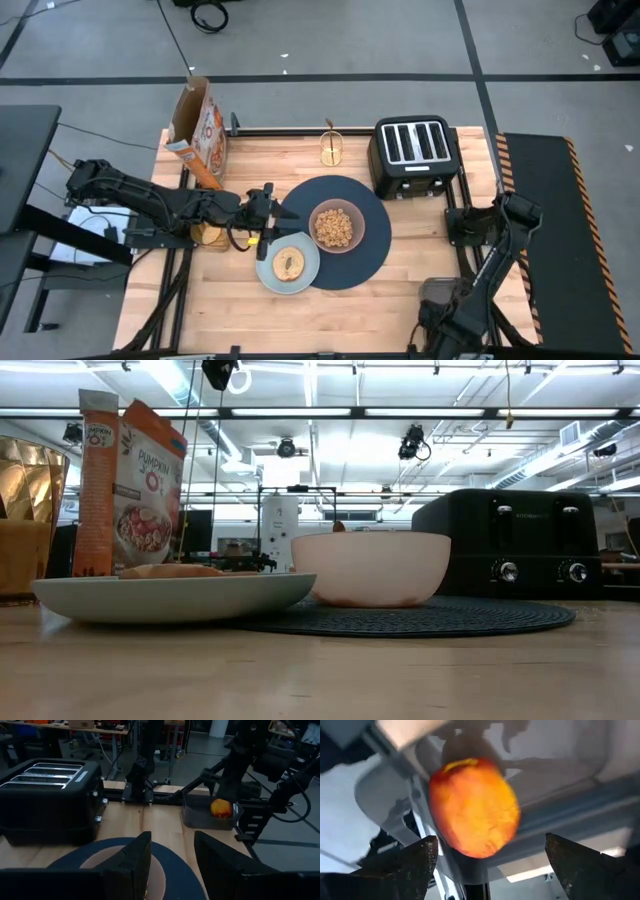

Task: Arrange a breakfast setting
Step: Put the red apple on the blue table mat to the top left of the pink bowl

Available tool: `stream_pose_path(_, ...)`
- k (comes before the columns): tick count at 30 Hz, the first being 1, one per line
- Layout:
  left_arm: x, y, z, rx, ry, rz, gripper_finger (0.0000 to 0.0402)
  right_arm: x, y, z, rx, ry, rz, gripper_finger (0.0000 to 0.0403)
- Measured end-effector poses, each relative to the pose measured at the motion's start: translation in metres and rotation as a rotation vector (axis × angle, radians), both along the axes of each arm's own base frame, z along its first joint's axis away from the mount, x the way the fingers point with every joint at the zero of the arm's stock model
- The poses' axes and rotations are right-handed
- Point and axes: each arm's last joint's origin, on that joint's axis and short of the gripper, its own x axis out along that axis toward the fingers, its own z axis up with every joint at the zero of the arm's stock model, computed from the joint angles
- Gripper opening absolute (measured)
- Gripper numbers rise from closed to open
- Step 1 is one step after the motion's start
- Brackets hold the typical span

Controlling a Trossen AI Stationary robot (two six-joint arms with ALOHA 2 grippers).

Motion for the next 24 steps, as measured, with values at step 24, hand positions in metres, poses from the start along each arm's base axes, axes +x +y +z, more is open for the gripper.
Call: stream_pose_path(24,0.0,0.0,0.0,-0.046,-0.003,0.008,0.0156,-0.024,-0.033,-0.026,-0.125,0.041,0.143,0.0375)
